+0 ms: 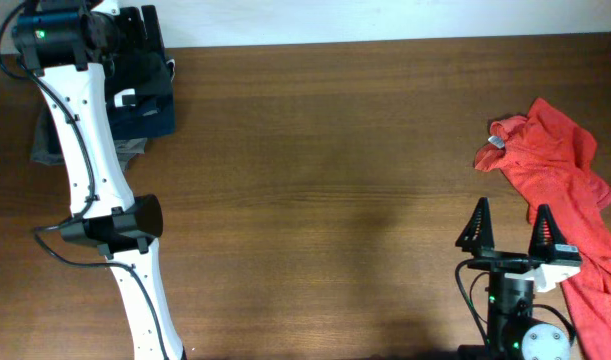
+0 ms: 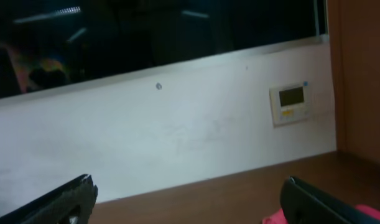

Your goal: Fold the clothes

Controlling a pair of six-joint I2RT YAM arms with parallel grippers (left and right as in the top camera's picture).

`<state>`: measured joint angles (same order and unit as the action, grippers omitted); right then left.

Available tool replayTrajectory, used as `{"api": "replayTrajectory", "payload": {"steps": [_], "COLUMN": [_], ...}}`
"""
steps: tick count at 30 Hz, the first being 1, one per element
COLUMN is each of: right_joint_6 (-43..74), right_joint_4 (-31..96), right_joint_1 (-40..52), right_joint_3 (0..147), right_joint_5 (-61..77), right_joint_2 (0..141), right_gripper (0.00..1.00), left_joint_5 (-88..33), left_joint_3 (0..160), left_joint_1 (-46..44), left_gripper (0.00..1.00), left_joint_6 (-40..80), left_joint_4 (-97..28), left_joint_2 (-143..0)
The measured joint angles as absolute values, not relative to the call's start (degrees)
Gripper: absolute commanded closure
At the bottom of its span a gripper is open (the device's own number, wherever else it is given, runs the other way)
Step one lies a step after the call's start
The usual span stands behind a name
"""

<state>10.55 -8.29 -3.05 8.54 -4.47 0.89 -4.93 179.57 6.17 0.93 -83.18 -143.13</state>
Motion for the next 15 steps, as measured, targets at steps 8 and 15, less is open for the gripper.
{"api": "replayTrajectory", "payload": {"steps": [8, 15], "right_joint_6": [10.59, 10.57], "right_joint_4": [-11.62, -17.34], "right_joint_1": [-3.01, -2.98], "right_joint_3": [6.74, 5.08], "right_joint_5": [-4.47, -4.49], "right_joint_2": [0.89, 0.89], "right_gripper": [0.01, 0.01], "left_joint_5": [-4.93, -4.93], "left_joint_3": [179.57, 179.57], "left_joint_1": [6.15, 6.15], "left_gripper": [0.01, 0.01], "left_joint_6": [0.93, 0.93], "left_joint_4": [-83.18, -83.18], "left_joint_2": [-143.13, -143.13]}}
